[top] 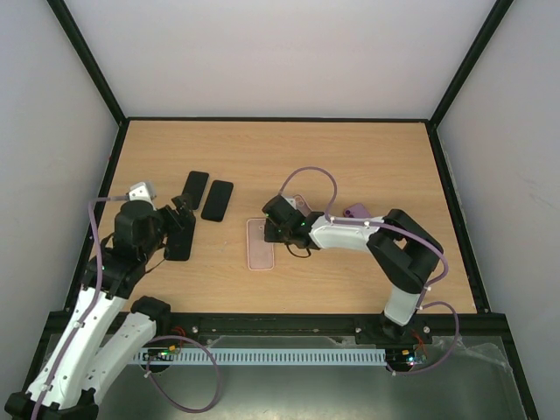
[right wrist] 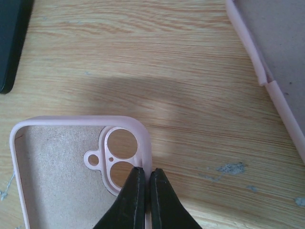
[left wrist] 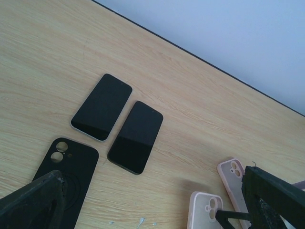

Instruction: Put the phone into the phone case

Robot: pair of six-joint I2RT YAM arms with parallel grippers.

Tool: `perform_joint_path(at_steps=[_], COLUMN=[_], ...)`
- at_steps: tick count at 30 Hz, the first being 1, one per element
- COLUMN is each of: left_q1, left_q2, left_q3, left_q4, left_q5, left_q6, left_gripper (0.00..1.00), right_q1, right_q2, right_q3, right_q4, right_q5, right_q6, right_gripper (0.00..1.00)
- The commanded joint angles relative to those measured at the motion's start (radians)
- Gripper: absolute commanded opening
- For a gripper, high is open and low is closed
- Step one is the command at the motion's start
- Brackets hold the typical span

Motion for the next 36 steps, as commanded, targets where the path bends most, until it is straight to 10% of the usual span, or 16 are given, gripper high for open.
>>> perform_joint_path(at_steps=[1, 25, 36], left_q1=[0.005, -0.002, -0.06], left_q2=[0.028, 0.599, 0.955], left_q3=[-0.006, 0.097, 0.292], left_q4=[0.015, 0.163, 0.225], left_q5=[0.011, 0.074, 0.042], left_q6=[-0.009, 0.112, 0.229], left_gripper=[1.0, 1.0, 1.0], right_q1=[-0.005, -0.005, -0.006], right_q2=[0.005, -0.434, -0.54], right_q3=[-0.005, -0.143, -0.156], right_q4=[0.015, -0.011, -0.011], right_q5=[0.064, 0.112, 0.115], right_q6=[0.096, 0.011, -0.034], right_gripper=[0.02, 0.99, 0.98])
